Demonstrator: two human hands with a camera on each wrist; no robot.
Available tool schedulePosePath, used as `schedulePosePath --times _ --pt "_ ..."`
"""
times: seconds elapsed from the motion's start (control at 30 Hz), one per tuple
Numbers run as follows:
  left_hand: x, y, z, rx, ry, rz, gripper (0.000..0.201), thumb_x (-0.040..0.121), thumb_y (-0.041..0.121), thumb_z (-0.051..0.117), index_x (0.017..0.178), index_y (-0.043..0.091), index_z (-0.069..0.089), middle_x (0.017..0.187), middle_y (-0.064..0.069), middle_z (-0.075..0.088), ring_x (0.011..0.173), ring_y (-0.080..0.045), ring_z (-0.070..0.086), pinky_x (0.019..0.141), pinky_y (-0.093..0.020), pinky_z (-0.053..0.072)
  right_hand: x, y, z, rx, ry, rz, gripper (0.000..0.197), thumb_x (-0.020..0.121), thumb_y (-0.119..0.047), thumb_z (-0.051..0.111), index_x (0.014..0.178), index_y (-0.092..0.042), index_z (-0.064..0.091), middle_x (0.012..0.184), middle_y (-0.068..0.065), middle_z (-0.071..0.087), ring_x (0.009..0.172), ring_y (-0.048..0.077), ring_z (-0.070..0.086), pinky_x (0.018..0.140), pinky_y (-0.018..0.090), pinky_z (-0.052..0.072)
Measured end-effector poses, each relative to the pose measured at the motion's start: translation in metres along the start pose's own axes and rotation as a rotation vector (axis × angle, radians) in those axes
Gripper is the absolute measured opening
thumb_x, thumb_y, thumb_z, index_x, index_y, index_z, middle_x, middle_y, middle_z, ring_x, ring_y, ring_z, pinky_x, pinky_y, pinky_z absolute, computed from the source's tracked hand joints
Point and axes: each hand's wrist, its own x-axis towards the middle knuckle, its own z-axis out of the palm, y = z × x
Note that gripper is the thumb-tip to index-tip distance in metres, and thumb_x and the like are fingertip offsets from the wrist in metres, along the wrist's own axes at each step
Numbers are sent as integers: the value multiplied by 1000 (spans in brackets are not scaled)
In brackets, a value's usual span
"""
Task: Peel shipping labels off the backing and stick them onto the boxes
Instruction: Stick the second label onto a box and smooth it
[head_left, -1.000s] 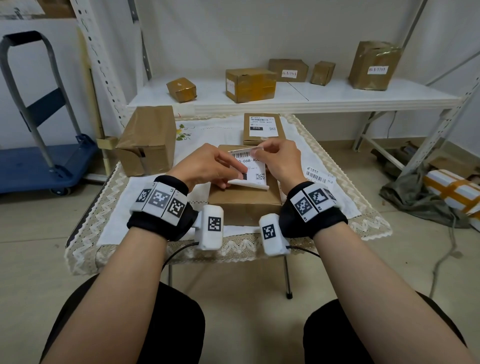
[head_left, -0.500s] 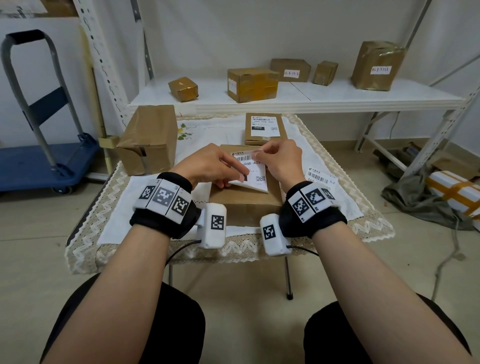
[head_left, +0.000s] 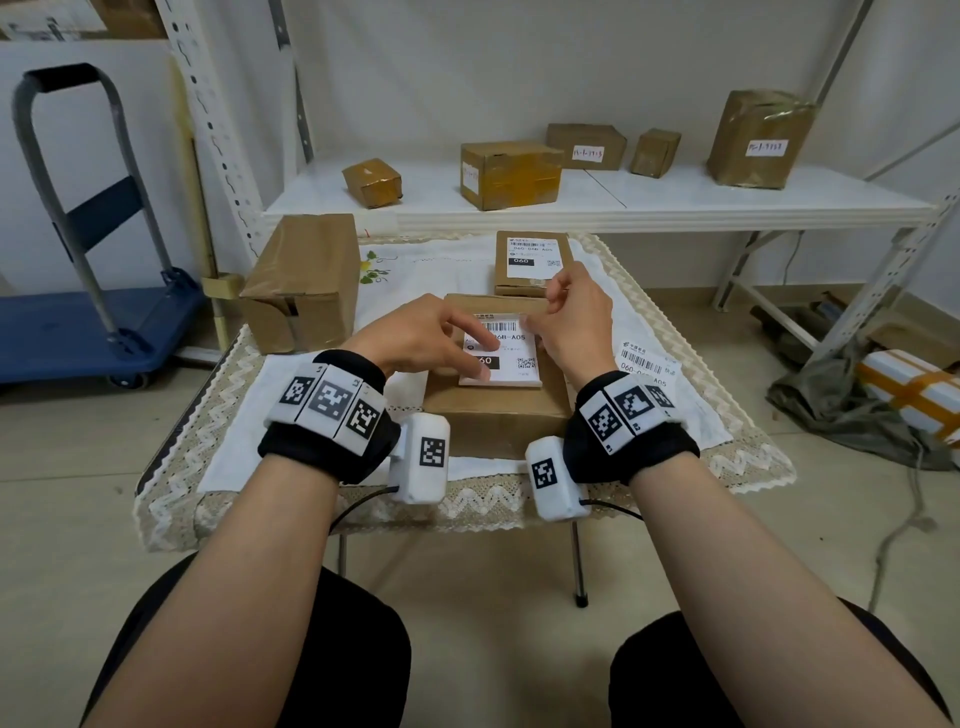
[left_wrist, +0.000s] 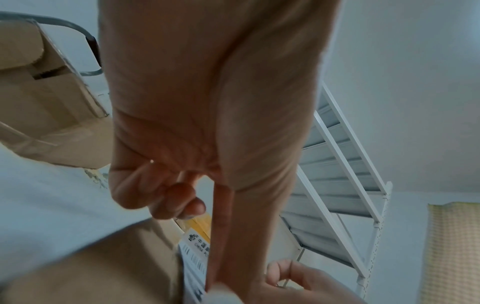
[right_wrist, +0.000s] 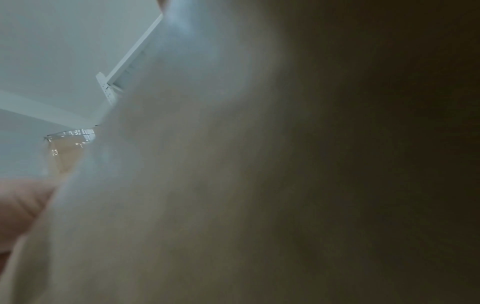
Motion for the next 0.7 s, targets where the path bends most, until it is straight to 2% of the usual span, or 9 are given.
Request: schedulePosePath --times 0.13,0.27,0.33,0.4,0.47,0.53,0.57,0.63,0.7 --pt "4 -5 -6 22 -34 -14 45 80 24 86 123 28 73 105 5 53 104 -16 44 87 -29 34 -2 3 -6 -41 -101 -15 36 75 3 80 62 -22 57 68 -8 58 66 6 53 66 27 41" --pt "10 -7 -10 74 -79 -22 59 81 29 84 137 32 63 122 -1 51 115 -19 42 95 -30 33 -6 9 -11 3 -84 8 38 74 -6 87 76 -17 51 80 1 57 68 13 49 62 28 39" --pt "12 -8 -11 80 -101 -28 65 80 31 85 140 35 60 128 -4 50 117 -21 43 96 -31 33 -7 9 -15 8 -96 -4 37 76 -8 85 76 -17 49 78 2 56 67 13 47 63 29 39" --pt "14 -10 -12 85 -122 -36 72 77 33 87 143 37 57 131 -7 50 117 -23 45 100 -32 36 -9 7 -21 16 -171 -40 28 79 -10 85 75 -13 57 74 2 61 68 12 55 65 29 43" --pt "15 -11 -12 96 -150 -41 79 75 36 88 146 39 53 138 -8 49 122 -24 46 107 -34 35 -11 4 -27 19 -265 -65 22 78 -18 88 78 -12 67 83 3 70 80 16 64 69 24 47" --pt "16 -11 -13 107 -181 -46 86 74 37 88 150 39 47 148 -7 46 132 -23 41 112 -35 32 -10 5 -29 -39 -338 -74 26 71 -35 91 88 -23 75 95 3 67 94 20 62 70 15 44" --pt "16 -12 -13 113 -196 -52 90 73 38 88 151 39 45 153 -5 44 138 -23 39 115 -36 30 -9 6 -29 -91 -367 -84 35 65 -49 90 92 -31 76 102 2 64 101 22 58 75 15 43" --pt "16 -12 -14 134 -229 -68 102 64 46 88 154 40 40 159 0 38 144 -23 34 120 -39 26 -9 9 -29 -177 -435 -85 56 53 -69 83 101 -44 73 124 5 60 123 26 51 99 32 45" --pt "16 -13 -15 167 -249 -86 117 50 57 85 155 41 36 163 3 34 147 -23 31 122 -42 24 -12 6 -34 -205 -516 -48 68 61 -63 88 122 -43 68 146 6 48 141 26 38 118 46 34"
